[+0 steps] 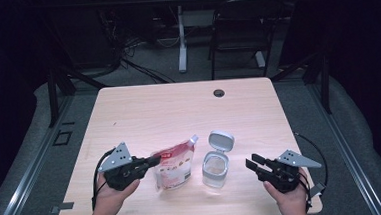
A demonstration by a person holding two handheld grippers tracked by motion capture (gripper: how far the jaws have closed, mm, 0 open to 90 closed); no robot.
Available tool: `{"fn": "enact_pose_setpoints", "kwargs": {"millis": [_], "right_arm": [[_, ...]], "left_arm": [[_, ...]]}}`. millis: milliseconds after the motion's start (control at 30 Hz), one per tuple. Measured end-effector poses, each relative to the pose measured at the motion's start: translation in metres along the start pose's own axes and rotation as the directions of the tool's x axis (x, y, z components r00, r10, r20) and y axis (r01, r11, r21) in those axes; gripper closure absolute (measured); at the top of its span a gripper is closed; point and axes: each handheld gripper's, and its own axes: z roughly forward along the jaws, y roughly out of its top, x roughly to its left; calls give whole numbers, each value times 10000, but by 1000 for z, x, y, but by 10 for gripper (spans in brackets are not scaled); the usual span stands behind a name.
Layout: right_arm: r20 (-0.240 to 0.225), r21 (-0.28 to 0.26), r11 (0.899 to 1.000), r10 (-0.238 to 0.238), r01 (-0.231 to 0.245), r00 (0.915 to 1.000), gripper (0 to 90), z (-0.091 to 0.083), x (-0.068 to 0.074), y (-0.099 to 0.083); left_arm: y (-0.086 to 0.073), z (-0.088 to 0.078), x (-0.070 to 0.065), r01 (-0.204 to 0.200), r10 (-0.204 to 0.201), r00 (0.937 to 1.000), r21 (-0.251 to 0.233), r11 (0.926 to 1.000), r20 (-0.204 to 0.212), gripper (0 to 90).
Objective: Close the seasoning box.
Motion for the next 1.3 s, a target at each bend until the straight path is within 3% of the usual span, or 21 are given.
{"fn": "enact_pose_setpoints", "kwargs": {"millis": [233, 367, 733, 900, 1300], "right_arm": [[14, 11, 10000, -11, 11, 10000, 636, 0, 0, 0], [6, 33, 10000, -54, 54, 10000, 635, 0, 0, 0], [-74, 41, 9999, -133, 134, 9999, 635, 0, 1, 1], [-29, 184, 9990, -399, 400, 9992, 658, 1, 1, 1], [35, 155, 9982, -576, 576, 9983, 657, 1, 4, 2]], "left_arm": [[-1, -5, 3, -148, 158, 9995, 344, 9993, -288, 900], [-3, -8, 3, -140, 148, 9997, 393, 9991, -208, 899], [-10, -15, 5, 57, -49, 9997, 348, 9994, -234, 883], [-12, -17, 6, 164, -159, 9998, 313, 9994, -155, 867], [-15, -17, 6, 290, -285, 9994, 301, 9991, -182, 771]]}}
